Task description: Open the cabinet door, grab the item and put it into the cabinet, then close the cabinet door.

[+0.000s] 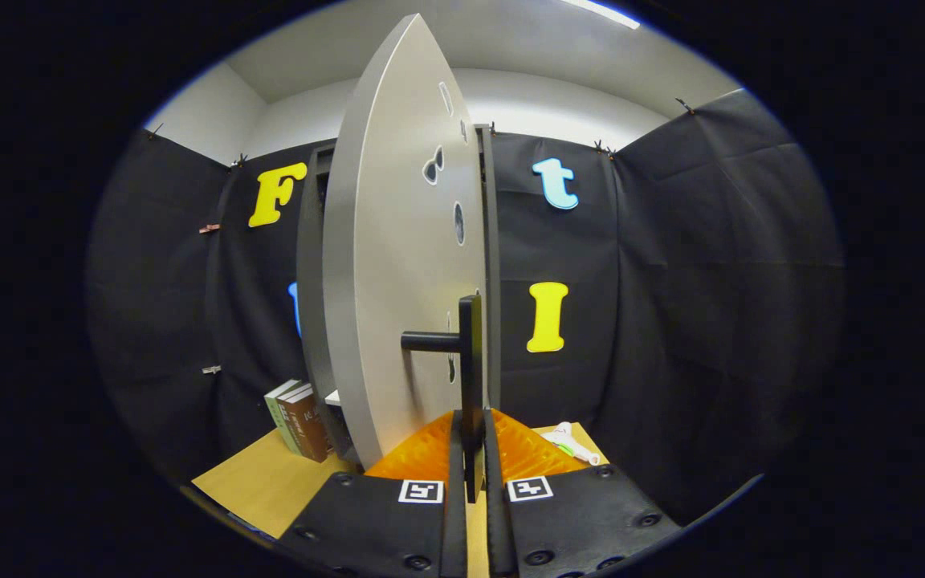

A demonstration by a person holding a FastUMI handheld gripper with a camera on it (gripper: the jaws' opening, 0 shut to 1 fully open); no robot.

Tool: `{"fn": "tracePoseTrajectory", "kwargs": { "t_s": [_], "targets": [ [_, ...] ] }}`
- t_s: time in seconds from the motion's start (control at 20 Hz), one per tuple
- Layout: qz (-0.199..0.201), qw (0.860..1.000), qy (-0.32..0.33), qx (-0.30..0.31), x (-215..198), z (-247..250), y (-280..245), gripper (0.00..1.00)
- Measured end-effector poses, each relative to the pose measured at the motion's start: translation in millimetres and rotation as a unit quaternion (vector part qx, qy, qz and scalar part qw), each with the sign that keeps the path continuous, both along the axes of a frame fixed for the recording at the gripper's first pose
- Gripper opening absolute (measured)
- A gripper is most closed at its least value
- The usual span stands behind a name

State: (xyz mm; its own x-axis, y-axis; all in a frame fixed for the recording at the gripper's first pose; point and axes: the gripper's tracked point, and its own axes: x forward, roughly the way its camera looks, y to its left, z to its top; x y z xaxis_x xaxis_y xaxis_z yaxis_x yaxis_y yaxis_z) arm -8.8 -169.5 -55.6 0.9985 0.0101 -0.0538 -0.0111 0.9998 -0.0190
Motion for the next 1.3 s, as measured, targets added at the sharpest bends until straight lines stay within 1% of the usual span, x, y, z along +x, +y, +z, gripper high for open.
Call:
{"fn": "tracePoseTrajectory", "kwargs": {
  "t_s": [0.25,0.45,0.65,0.75,1.05,1.2,1.3],
  "targets": [
    [-0.013,1.000,-0.006,0.014,1,-2,-18,0.14],
    [-0.022,1.000,-0.008,0.014,-3,-3,-20,0.14],
    [-0.051,0.998,-0.032,0.014,-17,9,-42,0.14],
    [-0.056,0.997,-0.039,0.017,-28,16,-47,0.14],
    [-0.074,0.996,-0.057,-0.011,-43,26,-34,0.14],
    [-0.075,0.995,-0.062,-0.028,-56,28,-13,0.14],
    [-0.070,0.995,-0.067,-0.028,-53,29,5,0.14]
  ]
}}
